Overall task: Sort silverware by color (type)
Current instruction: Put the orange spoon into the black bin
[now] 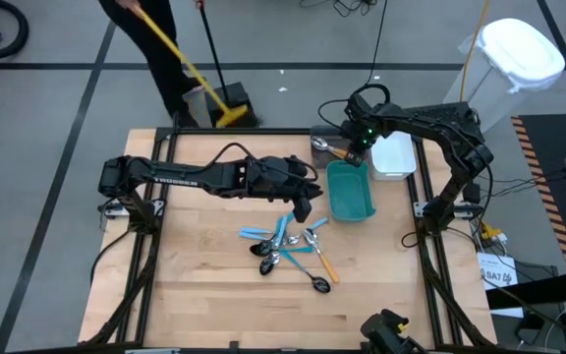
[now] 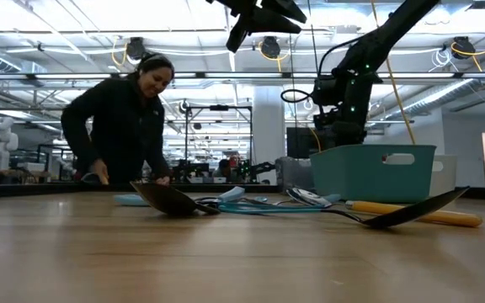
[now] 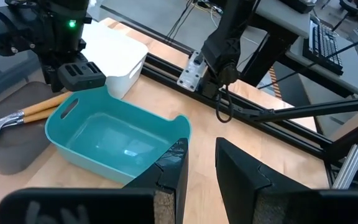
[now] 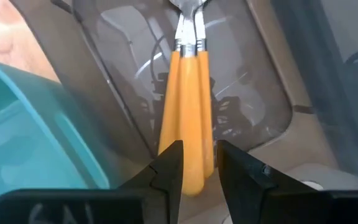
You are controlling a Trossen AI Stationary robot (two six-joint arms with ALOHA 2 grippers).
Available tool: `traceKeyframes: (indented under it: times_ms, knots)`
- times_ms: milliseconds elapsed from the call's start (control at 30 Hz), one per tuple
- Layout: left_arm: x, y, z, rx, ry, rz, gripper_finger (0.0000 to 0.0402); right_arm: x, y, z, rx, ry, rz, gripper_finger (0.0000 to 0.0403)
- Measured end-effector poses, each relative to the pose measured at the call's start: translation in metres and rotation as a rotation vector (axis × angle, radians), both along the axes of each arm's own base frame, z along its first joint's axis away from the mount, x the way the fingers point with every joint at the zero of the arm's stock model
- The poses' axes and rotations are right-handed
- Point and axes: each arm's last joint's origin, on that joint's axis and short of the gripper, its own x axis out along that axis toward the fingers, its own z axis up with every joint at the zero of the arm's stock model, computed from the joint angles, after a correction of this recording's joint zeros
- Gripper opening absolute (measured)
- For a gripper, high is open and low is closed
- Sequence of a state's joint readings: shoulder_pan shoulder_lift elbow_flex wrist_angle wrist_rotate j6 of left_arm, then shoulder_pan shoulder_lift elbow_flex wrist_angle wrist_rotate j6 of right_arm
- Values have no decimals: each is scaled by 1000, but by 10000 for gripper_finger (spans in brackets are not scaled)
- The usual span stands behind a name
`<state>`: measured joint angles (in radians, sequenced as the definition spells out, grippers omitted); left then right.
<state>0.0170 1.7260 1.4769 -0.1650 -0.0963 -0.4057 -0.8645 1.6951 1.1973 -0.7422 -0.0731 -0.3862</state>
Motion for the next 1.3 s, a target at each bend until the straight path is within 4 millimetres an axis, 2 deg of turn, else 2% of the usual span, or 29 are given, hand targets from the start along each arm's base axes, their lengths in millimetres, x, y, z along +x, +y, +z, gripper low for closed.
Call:
traceKeyframes:
  times_ms: [233, 367, 500, 633, 733, 867, 1067, 1300]
  knots:
    - [0, -3, -1, -9, 12, -3, 80, 0, 0, 4, 14, 0, -31, 93]
    - [-3, -2, -6, -23, 64, 3, 80, -3, 4, 28, 20, -15, -69, 93]
    - [-7, 1, -9, -33, 124, 1, 80, -9, 19, 62, -8, -63, -94, 93]
    - [-12, 2, -16, -71, 211, -62, 80, -18, 45, 99, 9, -176, -184, 93]
    - [-16, 2, -21, -102, 277, -104, 81, -25, 71, 120, 34, -243, -279, 93]
    - [-20, -2, -26, -84, 340, -200, 82, -30, 108, 142, 59, -320, -294, 93]
    - [-24, -10, -30, -54, 398, -301, 82, -27, 158, 159, 146, -408, -279, 93]
    - [-26, -30, -30, -14, 404, -400, 90, -18, 208, 162, 171, -409, -249, 93]
